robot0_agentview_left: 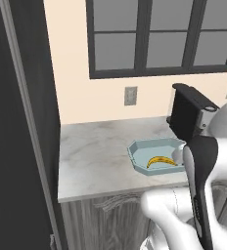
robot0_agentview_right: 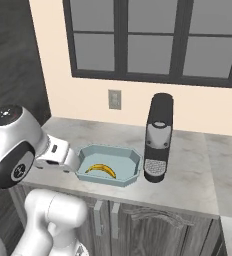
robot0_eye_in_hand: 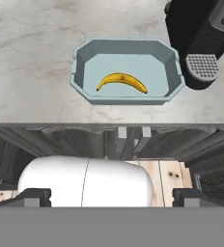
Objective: Pick the apple and banana from the fridge and place them inside the tupperware on the counter.
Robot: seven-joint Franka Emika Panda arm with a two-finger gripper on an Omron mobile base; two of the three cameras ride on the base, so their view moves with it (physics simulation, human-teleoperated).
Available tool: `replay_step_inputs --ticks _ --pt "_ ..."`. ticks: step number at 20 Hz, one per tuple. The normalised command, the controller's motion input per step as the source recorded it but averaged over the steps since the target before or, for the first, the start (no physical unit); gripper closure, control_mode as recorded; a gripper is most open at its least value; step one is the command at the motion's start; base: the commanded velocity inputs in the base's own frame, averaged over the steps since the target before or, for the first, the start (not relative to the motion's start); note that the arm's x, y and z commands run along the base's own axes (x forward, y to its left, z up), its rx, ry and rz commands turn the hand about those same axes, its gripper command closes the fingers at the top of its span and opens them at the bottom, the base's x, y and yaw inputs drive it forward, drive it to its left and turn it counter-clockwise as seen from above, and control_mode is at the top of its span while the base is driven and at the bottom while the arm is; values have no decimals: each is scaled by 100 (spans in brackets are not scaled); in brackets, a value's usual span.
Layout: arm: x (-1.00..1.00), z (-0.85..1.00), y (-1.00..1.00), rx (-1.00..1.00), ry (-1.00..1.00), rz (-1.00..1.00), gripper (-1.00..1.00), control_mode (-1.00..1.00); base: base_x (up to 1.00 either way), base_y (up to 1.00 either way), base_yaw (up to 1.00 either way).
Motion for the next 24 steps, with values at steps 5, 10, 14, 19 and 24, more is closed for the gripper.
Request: replay_step_inputs --ticks 5,10,14,19,24 --pt "-2 -1 0 0 1 0 -100 -100 0 0 0" --pt "-44 -14 0 0 -7 0 -100 -100 0 0 0" --pt "0 0 0 0 0 0 -100 100 -92 0 0" --pt "0 0 0 0 0 0 -100 100 -100 12 0" --pt "0 0 0 0 0 0 -100 100 -100 24 0"
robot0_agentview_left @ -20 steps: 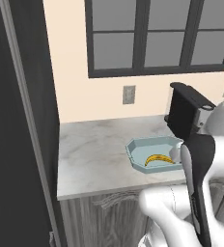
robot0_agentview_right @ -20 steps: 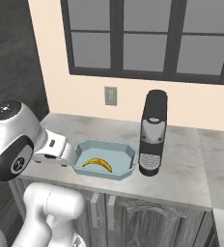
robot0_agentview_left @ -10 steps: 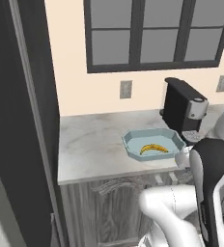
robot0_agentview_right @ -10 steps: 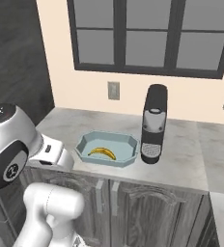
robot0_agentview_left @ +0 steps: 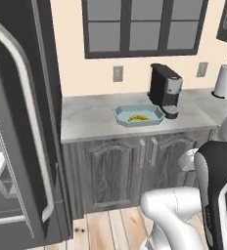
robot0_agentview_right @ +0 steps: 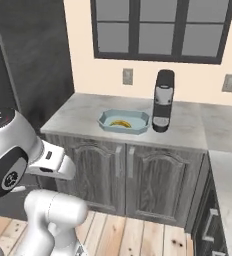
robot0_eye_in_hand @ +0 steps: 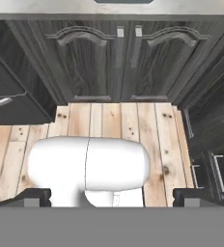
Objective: Pick the apple and banana from the fridge and place them inside the tupperware on the counter.
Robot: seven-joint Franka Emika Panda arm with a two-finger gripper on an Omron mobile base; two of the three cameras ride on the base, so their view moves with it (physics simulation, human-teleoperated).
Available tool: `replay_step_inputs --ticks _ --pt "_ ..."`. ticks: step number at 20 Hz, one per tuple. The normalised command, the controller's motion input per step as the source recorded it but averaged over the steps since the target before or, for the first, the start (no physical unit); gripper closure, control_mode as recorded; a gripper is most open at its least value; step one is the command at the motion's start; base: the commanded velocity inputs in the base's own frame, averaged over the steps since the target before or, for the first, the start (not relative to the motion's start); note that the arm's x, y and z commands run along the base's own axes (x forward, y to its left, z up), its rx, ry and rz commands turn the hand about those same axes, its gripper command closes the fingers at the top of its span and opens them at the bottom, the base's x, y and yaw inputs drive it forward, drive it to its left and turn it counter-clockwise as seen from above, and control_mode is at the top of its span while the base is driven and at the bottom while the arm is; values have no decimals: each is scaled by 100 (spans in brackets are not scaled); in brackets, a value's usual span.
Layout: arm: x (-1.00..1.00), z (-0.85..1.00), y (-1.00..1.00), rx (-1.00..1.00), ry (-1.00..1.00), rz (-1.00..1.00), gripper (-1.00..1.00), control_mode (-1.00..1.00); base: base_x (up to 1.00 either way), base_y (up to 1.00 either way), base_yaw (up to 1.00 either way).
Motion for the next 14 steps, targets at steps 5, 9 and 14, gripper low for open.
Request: replay_step_inputs --ticks 5,9,14 --pt "0 0 0 0 0 0 -100 100 -100 55 11" --pt "0 0 0 0 0 0 -100 100 -92 92 29" --pt "0 0 0 0 0 0 -100 100 -59 100 33"
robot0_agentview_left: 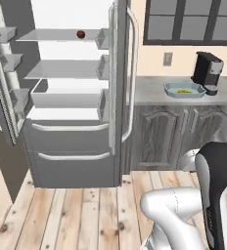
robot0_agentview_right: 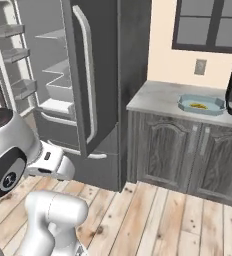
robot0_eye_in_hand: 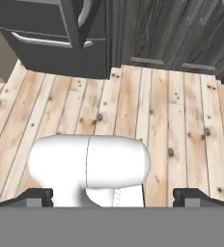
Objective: Pick the apple and banana from the fridge and place them inside the tupperware on the counter.
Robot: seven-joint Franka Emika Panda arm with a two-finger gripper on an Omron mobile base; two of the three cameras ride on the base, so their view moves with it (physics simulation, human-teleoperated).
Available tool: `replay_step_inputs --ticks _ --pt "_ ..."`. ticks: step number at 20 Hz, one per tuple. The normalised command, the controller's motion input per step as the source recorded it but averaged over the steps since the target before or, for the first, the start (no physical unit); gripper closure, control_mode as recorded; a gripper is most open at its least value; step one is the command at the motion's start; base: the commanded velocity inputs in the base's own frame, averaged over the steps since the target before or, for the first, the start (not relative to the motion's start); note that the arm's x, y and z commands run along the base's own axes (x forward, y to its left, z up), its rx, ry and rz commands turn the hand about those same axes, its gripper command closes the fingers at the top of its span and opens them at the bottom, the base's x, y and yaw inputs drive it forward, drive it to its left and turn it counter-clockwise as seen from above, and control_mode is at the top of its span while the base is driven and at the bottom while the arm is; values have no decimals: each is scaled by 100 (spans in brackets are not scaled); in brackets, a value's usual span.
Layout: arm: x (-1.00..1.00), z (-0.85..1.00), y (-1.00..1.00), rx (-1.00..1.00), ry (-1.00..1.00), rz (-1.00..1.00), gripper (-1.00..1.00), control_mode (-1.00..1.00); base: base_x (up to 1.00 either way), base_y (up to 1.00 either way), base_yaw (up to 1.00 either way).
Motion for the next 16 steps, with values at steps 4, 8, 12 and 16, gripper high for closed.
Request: replay_step_inputs --ticks 4,8,12,16 --pt "0 0 0 0 0 0 -100 100 -6 90 12" --pt "0 0 0 0 0 0 -100 100 11 80 0" --pt "0 0 0 0 0 0 -100 100 27 87 0" --pt "0 0 0 0 0 0 -100 100 38 75 -3"
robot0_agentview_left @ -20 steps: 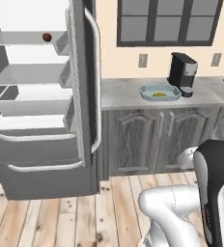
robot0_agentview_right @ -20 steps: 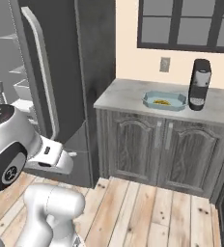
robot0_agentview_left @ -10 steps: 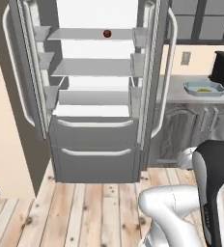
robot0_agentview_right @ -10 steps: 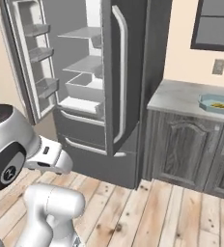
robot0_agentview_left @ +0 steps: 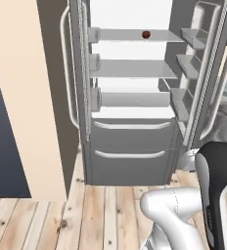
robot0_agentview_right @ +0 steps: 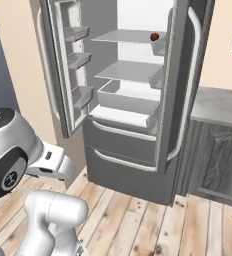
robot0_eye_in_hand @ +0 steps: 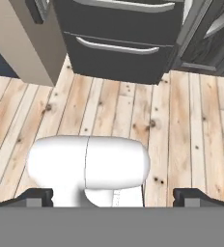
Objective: Pick the apple and banana from the fridge and place them inside the tupperware on the counter.
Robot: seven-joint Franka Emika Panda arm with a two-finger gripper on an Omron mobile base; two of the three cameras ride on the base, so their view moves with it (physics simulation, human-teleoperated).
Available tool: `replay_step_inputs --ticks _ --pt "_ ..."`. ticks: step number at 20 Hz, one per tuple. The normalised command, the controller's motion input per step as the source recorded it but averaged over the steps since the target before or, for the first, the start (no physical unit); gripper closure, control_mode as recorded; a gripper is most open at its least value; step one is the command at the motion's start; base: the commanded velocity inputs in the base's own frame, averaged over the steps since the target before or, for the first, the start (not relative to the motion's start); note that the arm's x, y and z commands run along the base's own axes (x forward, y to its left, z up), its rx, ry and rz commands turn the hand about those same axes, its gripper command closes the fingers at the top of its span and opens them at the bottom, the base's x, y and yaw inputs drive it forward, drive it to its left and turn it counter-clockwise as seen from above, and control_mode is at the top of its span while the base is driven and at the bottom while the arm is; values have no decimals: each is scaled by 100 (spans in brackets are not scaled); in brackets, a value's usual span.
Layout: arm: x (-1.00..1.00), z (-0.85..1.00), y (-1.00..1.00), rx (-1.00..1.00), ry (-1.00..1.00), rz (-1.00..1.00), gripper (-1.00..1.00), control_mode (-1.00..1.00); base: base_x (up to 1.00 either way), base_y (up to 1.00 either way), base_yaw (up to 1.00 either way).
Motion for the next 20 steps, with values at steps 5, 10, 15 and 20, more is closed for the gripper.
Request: replay_step_inputs --ticks 5,10,15,20 --pt "0 0 0 0 0 0 -100 100 20 21 -13" --pt "0 0 0 0 0 0 -100 100 75 4 0" --pt "0 0 0 0 0 0 -100 100 82 8 0" --pt "0 0 0 0 0 0 -100 100 58 23 -6"
